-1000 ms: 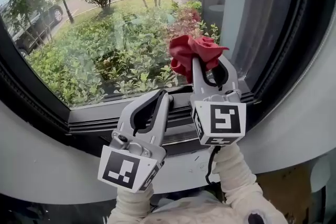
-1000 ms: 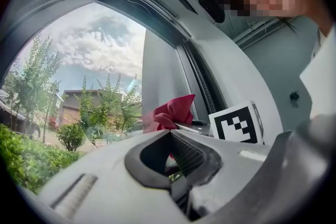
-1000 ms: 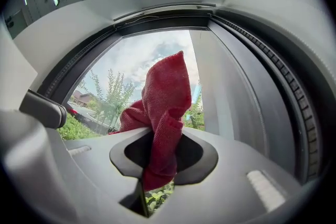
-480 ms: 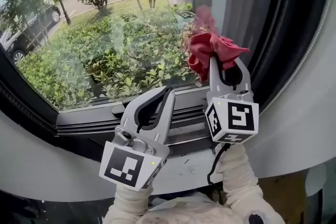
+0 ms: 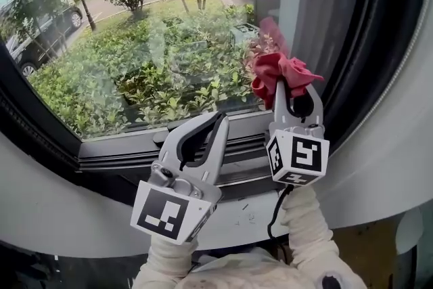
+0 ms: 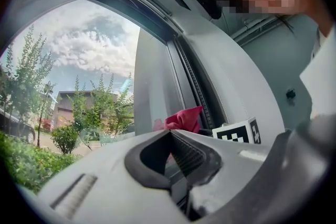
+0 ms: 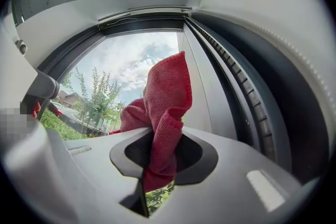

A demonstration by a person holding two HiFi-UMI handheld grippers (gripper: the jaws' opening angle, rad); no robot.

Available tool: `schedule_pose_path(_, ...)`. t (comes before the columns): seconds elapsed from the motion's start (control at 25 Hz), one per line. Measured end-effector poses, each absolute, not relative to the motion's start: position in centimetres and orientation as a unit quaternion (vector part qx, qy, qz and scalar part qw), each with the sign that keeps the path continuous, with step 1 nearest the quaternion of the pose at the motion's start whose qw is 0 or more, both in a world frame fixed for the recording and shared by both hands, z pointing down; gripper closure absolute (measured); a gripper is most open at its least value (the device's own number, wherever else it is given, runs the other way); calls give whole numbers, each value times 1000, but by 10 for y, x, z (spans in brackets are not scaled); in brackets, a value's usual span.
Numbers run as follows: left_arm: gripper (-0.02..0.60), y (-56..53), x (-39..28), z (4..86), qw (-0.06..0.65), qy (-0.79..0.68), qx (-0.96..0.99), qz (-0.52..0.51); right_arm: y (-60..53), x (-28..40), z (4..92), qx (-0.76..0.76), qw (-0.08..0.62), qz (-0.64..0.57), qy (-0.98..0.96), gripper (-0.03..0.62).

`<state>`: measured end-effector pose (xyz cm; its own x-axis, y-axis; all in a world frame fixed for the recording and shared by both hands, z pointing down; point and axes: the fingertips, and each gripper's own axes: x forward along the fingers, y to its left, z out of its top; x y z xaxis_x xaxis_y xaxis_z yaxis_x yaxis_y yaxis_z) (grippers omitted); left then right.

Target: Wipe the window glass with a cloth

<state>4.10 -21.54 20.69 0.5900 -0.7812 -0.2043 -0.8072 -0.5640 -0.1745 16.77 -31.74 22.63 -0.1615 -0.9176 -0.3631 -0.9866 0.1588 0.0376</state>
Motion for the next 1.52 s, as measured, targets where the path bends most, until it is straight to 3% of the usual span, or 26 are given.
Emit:
schedule_pose_path(0.2,581,-206,18,201,125,454,-880,59,-312,155,220,-627,129,124,758,485)
schedule_pose_path(0.64,581,-167,-29,186,137,456,-877,72,-230,49,178,-517,147,153,829,485)
schedule_pose_path(1.08,581,-129,-50,195,139,441,-884,65,-150,36,226,-476,136,95,864,485)
schedule_pose_path(1.52,581,-119,-67,205,127,445,-884,61,-138,5,217,-449,140,89,878,485)
